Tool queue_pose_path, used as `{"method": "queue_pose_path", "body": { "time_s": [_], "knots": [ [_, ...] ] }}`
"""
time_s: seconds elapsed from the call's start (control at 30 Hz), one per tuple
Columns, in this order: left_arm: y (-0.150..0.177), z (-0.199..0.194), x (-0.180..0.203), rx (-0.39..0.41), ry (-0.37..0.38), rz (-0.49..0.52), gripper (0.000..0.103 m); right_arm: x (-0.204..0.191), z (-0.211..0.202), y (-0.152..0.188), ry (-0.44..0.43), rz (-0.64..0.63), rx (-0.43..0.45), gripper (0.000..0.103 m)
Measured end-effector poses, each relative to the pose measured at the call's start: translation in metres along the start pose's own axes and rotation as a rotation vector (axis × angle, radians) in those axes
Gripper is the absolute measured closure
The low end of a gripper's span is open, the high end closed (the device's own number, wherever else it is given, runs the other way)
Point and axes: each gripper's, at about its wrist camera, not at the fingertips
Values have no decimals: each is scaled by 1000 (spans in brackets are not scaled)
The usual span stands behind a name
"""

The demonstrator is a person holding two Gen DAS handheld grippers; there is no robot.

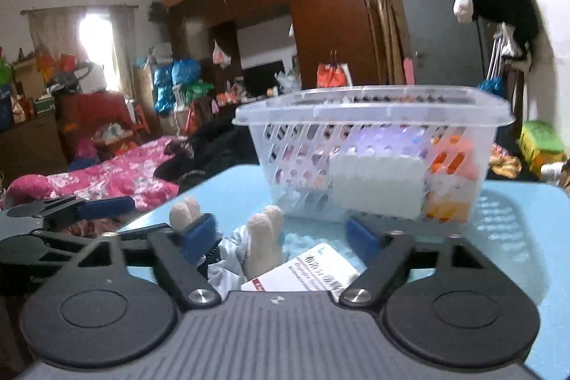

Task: Organize objects
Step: 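Close the left gripper on a white sock while the right grasps another sock, then lift the white socks off the table with both grippers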

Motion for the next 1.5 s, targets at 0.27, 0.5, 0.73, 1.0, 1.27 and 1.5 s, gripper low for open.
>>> {"method": "queue_pose_path", "body": {
  "time_s": [0.27,0.5,0.73,1.0,1.27,1.5],
  "knots": [
    [8,1,4,-5,24,9,18,-4,20,-9,-28,17,-115,51],
    [13,13,6,-50,32,-2,61,-4,19,-3,-35,23,-146,76],
    [14,17,11,-65,34,7,79,-6,24,-5,-19,7,-156,76],
    [14,17,10,-53,46,-3,83,-12,20,-5,-18,-49,-128,86],
    [8,2,12,3,51,9,85,-13,3,-12,-54,-60,-60,86],
    [-11,-12,23,73,61,40,85,-11,-17,-30,-61,-58,8,86]
  ]
}}
Point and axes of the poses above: each gripper's, at about its wrist camera, not at the fingertips, and z roughly the way its jaws point, x to its right, y to its underside, and after that the axes turned 5 degrees about y, right-handed
